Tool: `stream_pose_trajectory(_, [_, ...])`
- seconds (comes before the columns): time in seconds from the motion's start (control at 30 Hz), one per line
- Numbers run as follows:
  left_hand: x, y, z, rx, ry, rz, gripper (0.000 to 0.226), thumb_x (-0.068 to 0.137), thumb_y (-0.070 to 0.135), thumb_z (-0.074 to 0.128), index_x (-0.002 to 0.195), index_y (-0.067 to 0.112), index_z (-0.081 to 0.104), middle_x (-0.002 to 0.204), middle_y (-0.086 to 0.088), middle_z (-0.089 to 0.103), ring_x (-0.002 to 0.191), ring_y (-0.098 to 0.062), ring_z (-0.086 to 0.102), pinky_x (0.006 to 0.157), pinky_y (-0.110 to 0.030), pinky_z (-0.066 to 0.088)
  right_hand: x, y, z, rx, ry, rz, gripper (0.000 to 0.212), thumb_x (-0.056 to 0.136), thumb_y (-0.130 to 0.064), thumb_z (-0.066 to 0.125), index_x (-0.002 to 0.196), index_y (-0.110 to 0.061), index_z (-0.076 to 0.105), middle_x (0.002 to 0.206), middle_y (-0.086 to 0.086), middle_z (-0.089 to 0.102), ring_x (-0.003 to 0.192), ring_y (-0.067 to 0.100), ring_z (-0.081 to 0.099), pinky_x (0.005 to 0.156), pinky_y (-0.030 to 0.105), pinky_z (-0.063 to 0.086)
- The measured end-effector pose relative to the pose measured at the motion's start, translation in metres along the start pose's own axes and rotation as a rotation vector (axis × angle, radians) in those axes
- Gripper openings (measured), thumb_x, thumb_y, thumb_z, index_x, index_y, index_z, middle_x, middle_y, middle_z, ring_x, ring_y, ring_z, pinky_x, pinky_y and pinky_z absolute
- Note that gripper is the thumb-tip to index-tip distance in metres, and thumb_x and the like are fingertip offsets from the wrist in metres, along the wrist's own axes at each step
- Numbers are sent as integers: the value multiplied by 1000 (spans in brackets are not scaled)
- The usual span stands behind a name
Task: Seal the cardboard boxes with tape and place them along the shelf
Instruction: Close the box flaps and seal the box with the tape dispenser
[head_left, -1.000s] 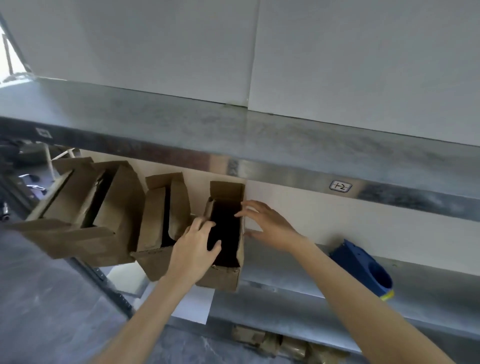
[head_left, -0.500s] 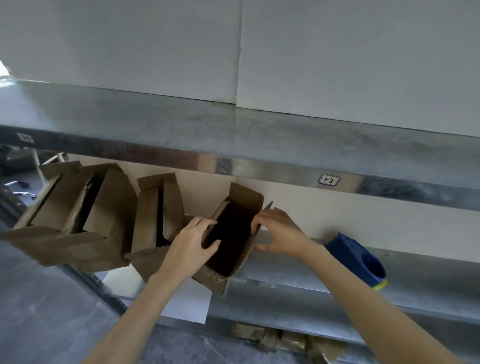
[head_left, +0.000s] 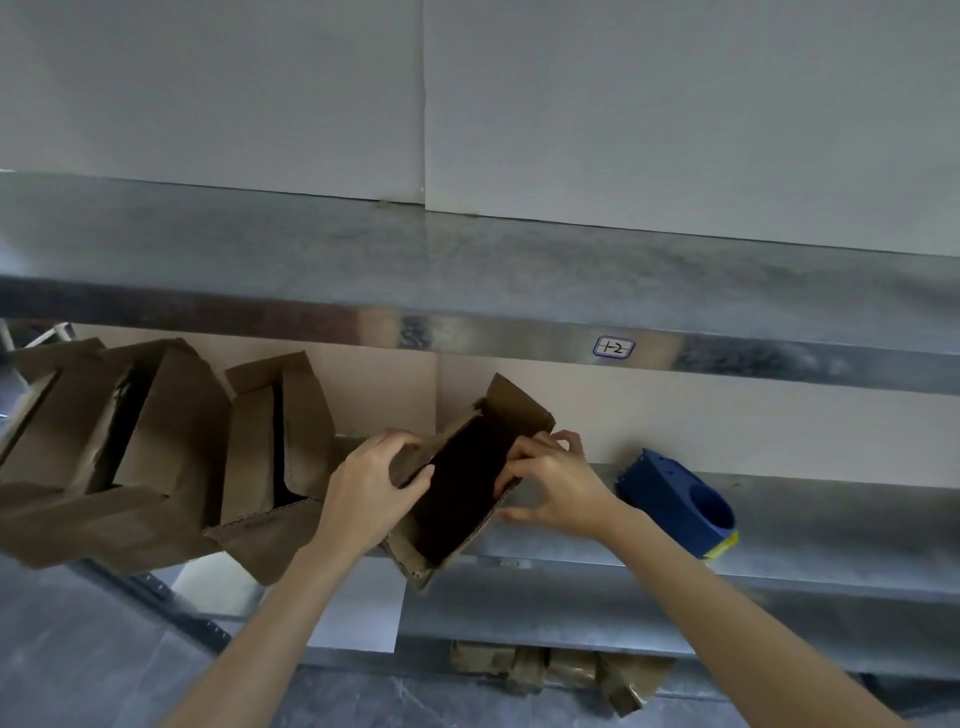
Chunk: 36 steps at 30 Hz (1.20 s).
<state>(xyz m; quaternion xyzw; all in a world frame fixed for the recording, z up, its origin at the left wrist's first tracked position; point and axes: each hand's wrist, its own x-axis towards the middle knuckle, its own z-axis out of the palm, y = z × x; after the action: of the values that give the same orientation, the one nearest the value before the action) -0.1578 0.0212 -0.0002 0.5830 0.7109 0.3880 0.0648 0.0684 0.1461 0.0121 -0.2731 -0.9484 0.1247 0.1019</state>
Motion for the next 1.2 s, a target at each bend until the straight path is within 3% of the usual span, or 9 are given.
stream_pose_trajectory(0.17, [6,1,2,-26,-1,21,23,85,29,74,106,24,69,100,14,67,93,-5,63,80,-32,56,-7,1,4,-7,22,7,26,82,-57,66,97,-36,67,101,-18,46,97,2,36,93,38,25])
stream_pose_trajectory(0.33, [9,1,10,-65,-28,39,28,84,27,75,111,21,69,108,12,66,101,-4,60,87,-30,55,-14,8,3,4,69,67,24,85,-51,67,101,-33,66,103,-17,52,98,4,38,93,39,31])
stream_pose_trajectory(0.47, [13,0,18,-66,-20,51,41,83,29,77,121,23,64,133,10,55,122,0,46,102,-22,44,-18,9,5,-9,114,92,19,84,-44,70,99,-32,67,104,-14,57,99,9,45,90,38,36])
stream_pose_trajectory(0.6, [17,1,22,-39,26,56,52,81,30,78,128,22,59,145,8,46,135,-2,35,100,-15,32,-22,10,6,-44,160,126,17,84,-38,73,98,-29,69,103,-9,60,99,15,51,84,37,38])
stream_pose_trajectory(0.8, [19,3,31,-118,69,-37,63,77,30,83,131,21,53,145,2,39,132,-11,41,95,-7,32,-27,9,4,-75,198,174,19,85,-37,73,100,-25,70,103,-5,61,100,18,53,80,32,34])
stream_pose_trajectory(0.97, [16,9,41,-175,70,-97,73,77,28,83,138,12,47,144,-7,37,130,-21,44,105,-27,41,-27,3,3,-14,206,173,21,86,-37,72,101,-22,71,102,-4,60,98,17,53,81,34,39])
stream_pose_trajectory(1.2, [10,13,52,-243,57,-189,70,78,30,83,136,16,46,140,-4,43,125,-18,48,102,-25,42,-27,6,-16,179,221,160,23,88,-41,68,102,-23,71,99,-10,61,93,6,55,81,30,50])
